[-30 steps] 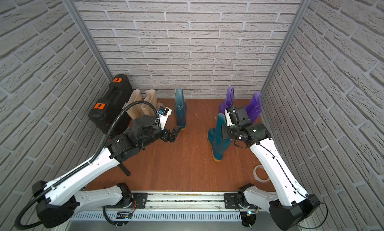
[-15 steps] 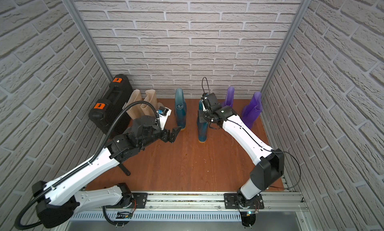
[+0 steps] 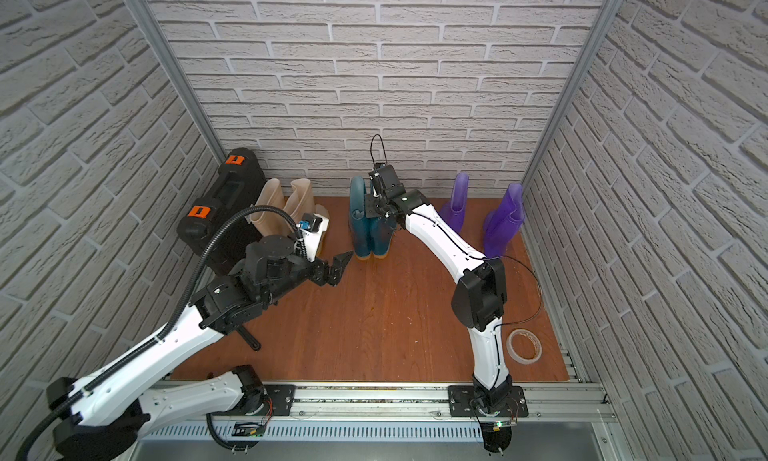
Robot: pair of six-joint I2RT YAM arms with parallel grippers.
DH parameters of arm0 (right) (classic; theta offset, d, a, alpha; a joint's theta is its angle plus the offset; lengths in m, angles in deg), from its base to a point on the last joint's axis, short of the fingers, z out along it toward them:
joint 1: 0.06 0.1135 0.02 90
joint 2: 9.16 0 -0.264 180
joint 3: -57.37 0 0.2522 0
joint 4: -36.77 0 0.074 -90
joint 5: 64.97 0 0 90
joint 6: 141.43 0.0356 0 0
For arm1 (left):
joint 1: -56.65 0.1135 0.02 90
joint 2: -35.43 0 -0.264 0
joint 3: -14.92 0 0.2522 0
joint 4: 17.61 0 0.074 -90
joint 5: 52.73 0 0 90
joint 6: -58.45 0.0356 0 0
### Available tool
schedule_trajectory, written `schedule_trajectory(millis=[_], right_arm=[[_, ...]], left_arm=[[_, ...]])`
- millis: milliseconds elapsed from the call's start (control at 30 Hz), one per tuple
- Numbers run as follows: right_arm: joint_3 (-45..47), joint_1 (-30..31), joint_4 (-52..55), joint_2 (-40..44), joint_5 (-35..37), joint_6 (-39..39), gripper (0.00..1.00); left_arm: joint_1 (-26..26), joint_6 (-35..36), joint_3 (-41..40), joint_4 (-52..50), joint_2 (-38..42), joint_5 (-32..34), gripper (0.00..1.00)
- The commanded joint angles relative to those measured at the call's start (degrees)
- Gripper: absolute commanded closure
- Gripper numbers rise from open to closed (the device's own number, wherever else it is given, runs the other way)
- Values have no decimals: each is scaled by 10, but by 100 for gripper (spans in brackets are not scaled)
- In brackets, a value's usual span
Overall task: Match and arrange rain boots in pairs
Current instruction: Pair a pair of rain boots at the center of the board.
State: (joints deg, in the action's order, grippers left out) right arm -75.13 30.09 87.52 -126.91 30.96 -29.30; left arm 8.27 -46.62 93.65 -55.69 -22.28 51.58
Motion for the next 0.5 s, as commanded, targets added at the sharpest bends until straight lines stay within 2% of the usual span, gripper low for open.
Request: schedule_trajectory(millis=[0, 467], right_arm=[[-31, 18, -32, -15, -13, 18, 94], [-24, 41, -46, -4, -16, 43, 94]], left_arm=[[4, -1, -10, 4, 8, 12, 2], [5, -4, -12, -3, 27, 14, 2]])
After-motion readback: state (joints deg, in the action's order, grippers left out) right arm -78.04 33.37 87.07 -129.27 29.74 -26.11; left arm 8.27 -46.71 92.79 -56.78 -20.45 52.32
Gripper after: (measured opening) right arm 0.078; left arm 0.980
